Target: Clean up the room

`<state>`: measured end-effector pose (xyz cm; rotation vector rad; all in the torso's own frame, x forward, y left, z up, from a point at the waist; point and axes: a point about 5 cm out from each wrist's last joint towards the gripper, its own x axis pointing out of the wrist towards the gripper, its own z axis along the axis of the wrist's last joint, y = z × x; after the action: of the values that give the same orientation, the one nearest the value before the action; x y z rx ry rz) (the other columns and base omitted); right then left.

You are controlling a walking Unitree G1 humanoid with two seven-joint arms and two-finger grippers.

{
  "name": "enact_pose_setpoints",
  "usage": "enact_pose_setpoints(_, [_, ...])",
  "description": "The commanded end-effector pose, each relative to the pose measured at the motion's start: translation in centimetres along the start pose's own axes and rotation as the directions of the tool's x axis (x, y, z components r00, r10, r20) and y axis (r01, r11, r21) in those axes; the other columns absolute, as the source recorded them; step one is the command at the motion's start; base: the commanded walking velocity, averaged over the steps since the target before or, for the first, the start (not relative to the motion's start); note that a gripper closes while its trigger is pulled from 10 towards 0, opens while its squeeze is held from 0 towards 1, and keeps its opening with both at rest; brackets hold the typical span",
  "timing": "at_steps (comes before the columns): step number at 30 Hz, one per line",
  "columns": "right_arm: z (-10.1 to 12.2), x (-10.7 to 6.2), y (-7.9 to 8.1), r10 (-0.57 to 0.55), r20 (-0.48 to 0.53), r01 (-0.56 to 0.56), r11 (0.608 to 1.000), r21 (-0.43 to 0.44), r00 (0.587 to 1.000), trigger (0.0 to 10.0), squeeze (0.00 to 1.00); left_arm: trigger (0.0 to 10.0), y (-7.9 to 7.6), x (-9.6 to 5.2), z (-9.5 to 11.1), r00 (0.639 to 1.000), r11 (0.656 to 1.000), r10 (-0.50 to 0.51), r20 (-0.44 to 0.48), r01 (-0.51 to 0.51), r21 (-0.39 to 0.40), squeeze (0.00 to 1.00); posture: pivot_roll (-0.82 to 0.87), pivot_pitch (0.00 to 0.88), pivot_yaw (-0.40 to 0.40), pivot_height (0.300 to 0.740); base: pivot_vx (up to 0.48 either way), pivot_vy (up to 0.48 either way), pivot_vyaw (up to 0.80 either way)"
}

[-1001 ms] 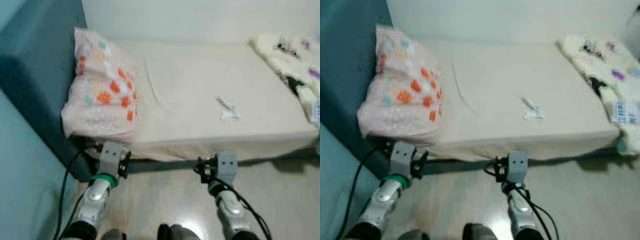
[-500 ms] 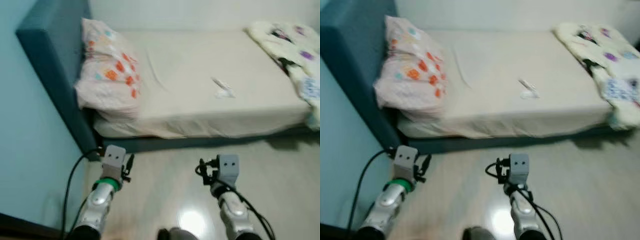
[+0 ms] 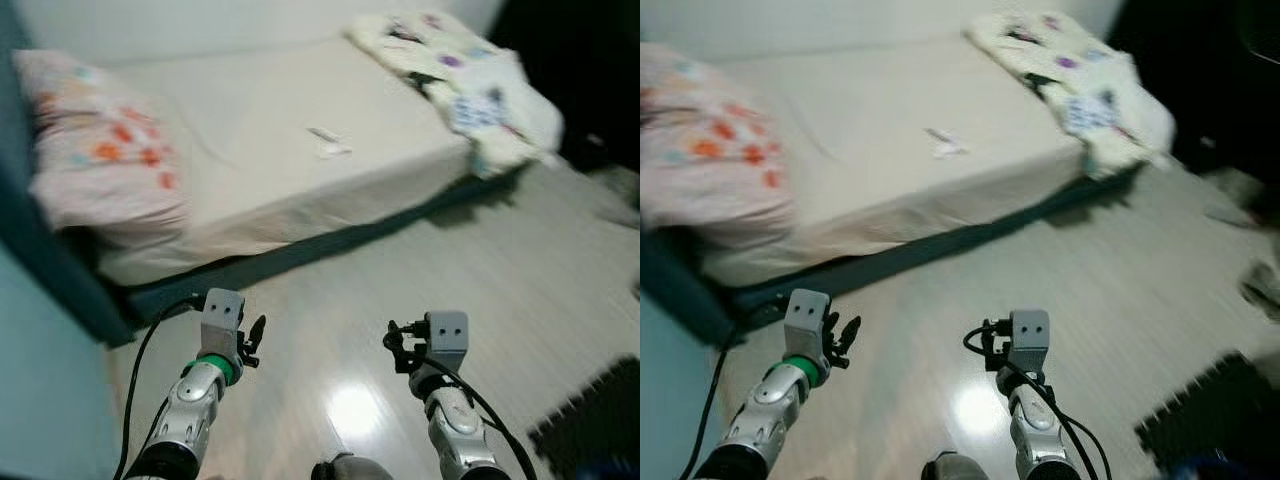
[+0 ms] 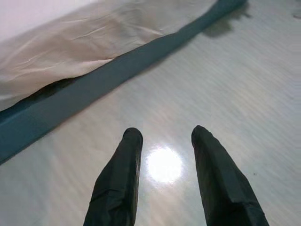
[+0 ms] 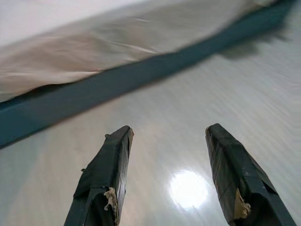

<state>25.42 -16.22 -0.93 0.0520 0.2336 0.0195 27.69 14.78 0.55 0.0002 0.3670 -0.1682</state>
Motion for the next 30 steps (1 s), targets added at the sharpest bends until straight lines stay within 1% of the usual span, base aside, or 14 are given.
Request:
enact_pose_setpoints(1, [-0.31,-0.14,-0.18,-0.008,-0.017,0.008,1.000,0.012,1.000,10.0,0.00,10.0,0.29,0.01,-0.16,1.000,1.000,0.012,-0.020,-0.012,-0.002,0.00,0.05,0.000,-0.018,0.740,0.000,0.000,-0.80])
enact_pose_setpoints(7, [-0.33,-0.18,-0.21,-0.007,-0.016,0.007,1.000,0.015,1.000,10.0,0.00,10.0,0.98,-0.12,-0.37,0.999,1.000,0.022,-0.036,-0.022,-0.017,0.00,0.05,0.000,-0.018,0.740,0.000,0.000,-0.80])
enact_pose_setpoints(22, [-0.16,-0.06,0.00,0.001,-0.007,-0.001,1.000,0.019,1.000,10.0,0.00,10.0,0.78,0.15,0.14,1.000,1.000,0.015,-0.023,-0.015,-0.018,0.00,0.05,0.000,-0.018,0.740,0.000,0.000,-0.80])
enact_pose_setpoints(24, [-0.23,-0.14,0.01,0.001,-0.008,-0.001,1.000,0.019,1.000,10.0,0.00,10.0,0.77,0.16,0.16,1.000,1.000,0.010,-0.021,-0.010,-0.002,0.00,0.05,0.000,-0.018,0.740,0.000,0.000,-0.80])
enact_pose_setpoints(26, [-0.23,-0.14,0.01,0.001,-0.008,-0.001,1.000,0.019,1.000,10.0,0.00,10.0,0.77,0.16,0.16,1.000,1.000,0.010,-0.021,-0.010,-0.002,0.00,0.05,0.000,-0.018,0.740,0.000,0.000,-0.80])
enact_pose_setpoints(28, [-0.27,-0.16,0.05,0.001,-0.009,-0.001,1.000,0.021,1.000,10.0,0.00,10.0,0.71,0.11,0.02,1.000,0.999,0.003,-0.026,-0.002,0.041,0.00,0.05,0.000,-0.014,0.740,0.000,0.000,-0.80])
enact_pose_setpoints(29, [-0.27,-0.16,0.05,0.001,-0.009,-0.001,1.000,0.021,1.000,10.0,0.00,10.0,0.71,0.11,0.02,1.000,0.999,0.003,-0.026,-0.002,0.041,0.00,0.05,0.000,-0.014,0.740,0.000,0.000,-0.80])
enact_pose_setpoints(30, [-0.26,-0.14,0.10,-0.001,-0.008,0.001,1.000,0.024,1.000,10.0,0.00,10.0,0.66,0.07,0.00,1.000,0.998,-0.003,-0.025,0.004,0.066,0.00,0.05,0.000,-0.006,0.740,0.000,0.000,-0.80])
